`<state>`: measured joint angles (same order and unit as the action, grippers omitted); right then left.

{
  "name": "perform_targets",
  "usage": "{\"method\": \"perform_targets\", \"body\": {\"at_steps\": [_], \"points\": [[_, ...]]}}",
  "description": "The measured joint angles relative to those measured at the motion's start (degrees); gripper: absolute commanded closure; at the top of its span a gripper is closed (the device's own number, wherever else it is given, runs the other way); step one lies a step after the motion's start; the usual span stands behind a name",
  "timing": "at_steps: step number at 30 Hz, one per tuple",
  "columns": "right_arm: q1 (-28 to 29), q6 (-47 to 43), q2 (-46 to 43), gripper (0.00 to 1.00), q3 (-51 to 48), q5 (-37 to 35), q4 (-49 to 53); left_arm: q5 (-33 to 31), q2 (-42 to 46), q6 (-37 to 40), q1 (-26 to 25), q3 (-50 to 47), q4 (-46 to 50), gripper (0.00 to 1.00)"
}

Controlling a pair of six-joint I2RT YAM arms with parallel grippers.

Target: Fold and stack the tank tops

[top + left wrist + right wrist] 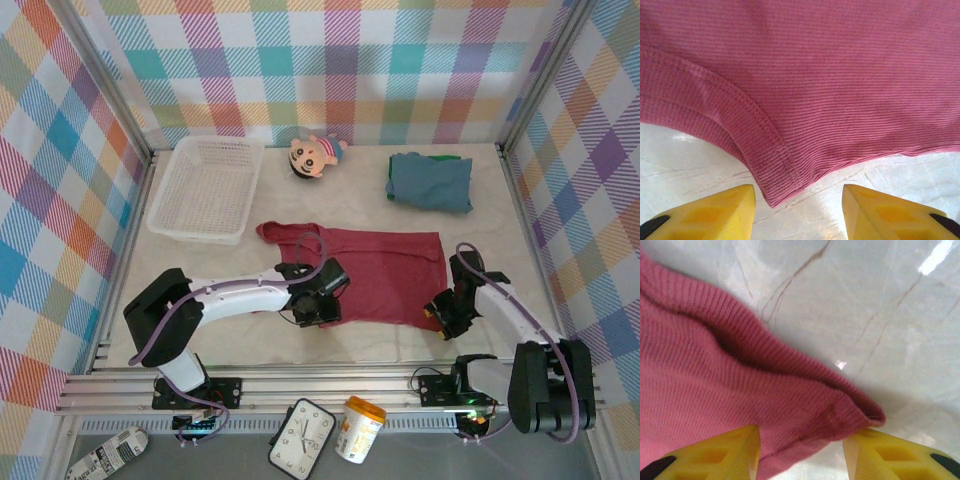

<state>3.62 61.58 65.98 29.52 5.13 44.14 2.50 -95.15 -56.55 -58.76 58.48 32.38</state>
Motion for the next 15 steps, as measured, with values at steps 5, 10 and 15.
{"method": "perform_targets", "body": {"at_steps": [5, 10, 15], "points": [[0.0, 0.07, 0.59, 0.62, -0.15, -0.66, -0.17, 0.0, -2.08, -1.2, -1.84, -0.13, 0.22, 0.52], [0.0, -0.72, 0.02, 0.73, -0.59, -1.36, -0.17, -0.42, -3.45, -1.38, -2.19, -0.22, 0.24, 0.59], [0.0, -2.1, -0.55, 0.8, -0.66, -1.81, -0.48, -1.75, -4.09, -1.03, -2.01, 0.42, 1.57, 0.66]]}}
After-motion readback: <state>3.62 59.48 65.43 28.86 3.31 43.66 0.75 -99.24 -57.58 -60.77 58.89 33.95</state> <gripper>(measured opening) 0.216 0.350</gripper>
